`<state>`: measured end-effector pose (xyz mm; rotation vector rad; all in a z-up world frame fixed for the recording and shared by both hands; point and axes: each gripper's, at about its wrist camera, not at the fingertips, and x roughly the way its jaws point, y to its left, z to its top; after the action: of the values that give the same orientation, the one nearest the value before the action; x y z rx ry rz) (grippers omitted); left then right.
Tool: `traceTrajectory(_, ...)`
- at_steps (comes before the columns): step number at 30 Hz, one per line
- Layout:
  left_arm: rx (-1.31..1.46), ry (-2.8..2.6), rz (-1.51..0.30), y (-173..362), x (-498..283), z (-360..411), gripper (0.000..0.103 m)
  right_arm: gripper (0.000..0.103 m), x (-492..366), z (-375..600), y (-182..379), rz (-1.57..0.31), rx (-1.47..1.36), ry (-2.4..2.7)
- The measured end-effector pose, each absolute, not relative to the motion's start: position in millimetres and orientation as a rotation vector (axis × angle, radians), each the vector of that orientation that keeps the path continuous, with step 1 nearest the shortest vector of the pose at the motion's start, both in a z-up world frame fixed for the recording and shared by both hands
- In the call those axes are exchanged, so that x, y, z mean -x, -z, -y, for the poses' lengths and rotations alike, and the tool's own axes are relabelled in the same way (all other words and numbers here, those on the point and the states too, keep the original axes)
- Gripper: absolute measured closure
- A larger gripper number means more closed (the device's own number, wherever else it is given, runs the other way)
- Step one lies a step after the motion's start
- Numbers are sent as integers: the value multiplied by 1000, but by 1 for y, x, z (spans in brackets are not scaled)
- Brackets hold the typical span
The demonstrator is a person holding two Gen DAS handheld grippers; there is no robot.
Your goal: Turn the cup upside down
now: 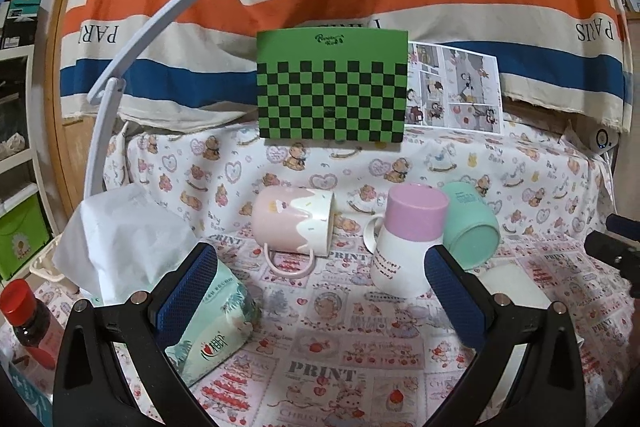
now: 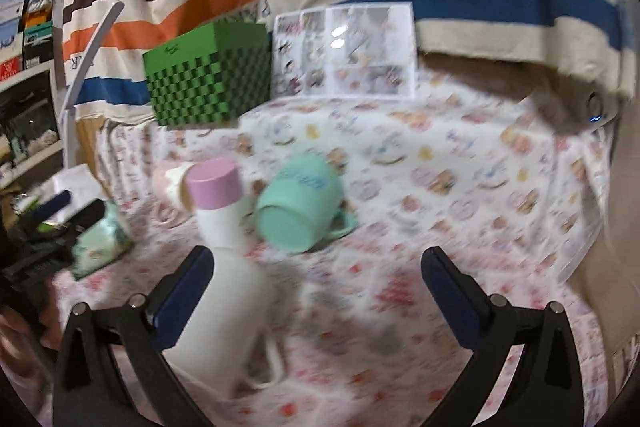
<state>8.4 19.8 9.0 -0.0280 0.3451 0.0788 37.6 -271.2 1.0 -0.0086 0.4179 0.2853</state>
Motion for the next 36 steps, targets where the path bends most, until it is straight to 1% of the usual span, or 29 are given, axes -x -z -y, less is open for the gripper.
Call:
traceTrajectory(3, 18, -84, -347, -8, -9, -19, 0, 0, -35, 277, 8, -340, 28, -236)
traceTrajectory(7, 43, -75, -379, -9, -10, -21, 0, 0, -37, 283, 11, -311, 58, -206)
traceTrajectory(12, 81, -119, -522, -19, -15, -20, 0, 0, -38, 302, 11, -301, -19, -181)
traceTrajectory(17, 183, 0, -677, -28, -33, -19, 0, 0, -38, 304, 12, -304, -30, -161)
traceTrajectory(24, 79, 116, -817, -38, -44, 29, 0, 0, -34, 303, 12, -285, -20, -127)
traceTrajectory(29, 86, 210, -988, -18, -62, 71, 0, 0, -33, 307, 11, -279, -40, -111)
traceTrajectory(36, 130, 191, -1075, -4, -90, 104, 0, 0, -35, 314, 11, -290, -73, -94)
